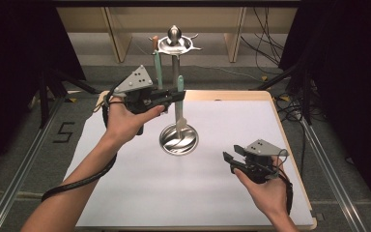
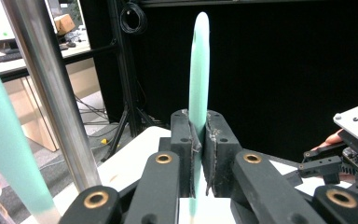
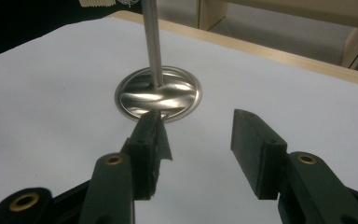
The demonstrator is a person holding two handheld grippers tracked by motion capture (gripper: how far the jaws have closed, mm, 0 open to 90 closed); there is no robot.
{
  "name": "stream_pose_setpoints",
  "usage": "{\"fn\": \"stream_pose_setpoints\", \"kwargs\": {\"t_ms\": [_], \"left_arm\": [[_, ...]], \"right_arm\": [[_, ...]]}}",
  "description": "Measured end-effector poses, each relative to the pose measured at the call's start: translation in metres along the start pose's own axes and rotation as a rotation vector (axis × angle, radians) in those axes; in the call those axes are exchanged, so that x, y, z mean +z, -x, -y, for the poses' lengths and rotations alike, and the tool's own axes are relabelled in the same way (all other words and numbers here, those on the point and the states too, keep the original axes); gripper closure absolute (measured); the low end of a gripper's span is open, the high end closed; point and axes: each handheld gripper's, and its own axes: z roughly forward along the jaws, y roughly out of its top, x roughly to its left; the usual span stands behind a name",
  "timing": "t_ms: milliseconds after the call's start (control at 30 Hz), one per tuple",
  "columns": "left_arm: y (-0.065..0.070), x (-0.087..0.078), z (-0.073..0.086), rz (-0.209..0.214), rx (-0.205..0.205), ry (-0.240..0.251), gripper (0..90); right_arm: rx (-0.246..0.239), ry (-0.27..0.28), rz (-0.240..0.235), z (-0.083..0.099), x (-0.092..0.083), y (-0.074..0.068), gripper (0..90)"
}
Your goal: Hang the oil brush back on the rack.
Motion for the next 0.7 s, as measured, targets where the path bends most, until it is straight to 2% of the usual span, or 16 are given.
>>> {"fn": "stream_pose_setpoints", "kwargs": {"t_ms": [33, 67, 133, 267, 400, 500, 633, 700], "left_arm": [[-0.001, 0.000, -0.001, 0.004, 0.000, 0.001, 83.1], [-0.001, 0.000, -0.002, 0.008, 0.003, 0.000, 83.1], [-0.003, 0.000, -0.002, 0.012, 0.006, 0.005, 83.1], [-0.007, 0.000, -0.003, 0.022, 0.000, 0.007, 83.1], [-0.010, 0.002, -0.004, 0.043, 0.009, 0.007, 83.1], [-0.011, 0.002, -0.005, 0.045, 0.010, 0.006, 83.1], [-0.014, 0.003, -0.009, 0.049, 0.012, 0.001, 83.1], [-0.015, 0.003, -0.011, 0.048, 0.011, -0.001, 83.1]], "right_arm": [[-0.014, 0.001, 0.001, 0.000, 0.000, 0.001, 53.9], [0.013, -0.001, -0.004, 0.001, 0.001, -0.001, 53.9], [0.021, -0.019, -0.013, 0.000, 0.000, 0.000, 53.9], [0.033, -0.015, -0.014, 0.001, 0.000, 0.000, 53.9], [0.000, -0.006, -0.010, 0.001, 0.000, 0.001, 54.3], [0.013, -0.012, -0.023, 0.000, 0.000, 0.000, 54.4], [0.018, -0.014, -0.014, 0.000, -0.001, -0.001, 54.6], [0.048, -0.016, -0.015, 0.001, -0.002, -0.003, 54.6]]}}
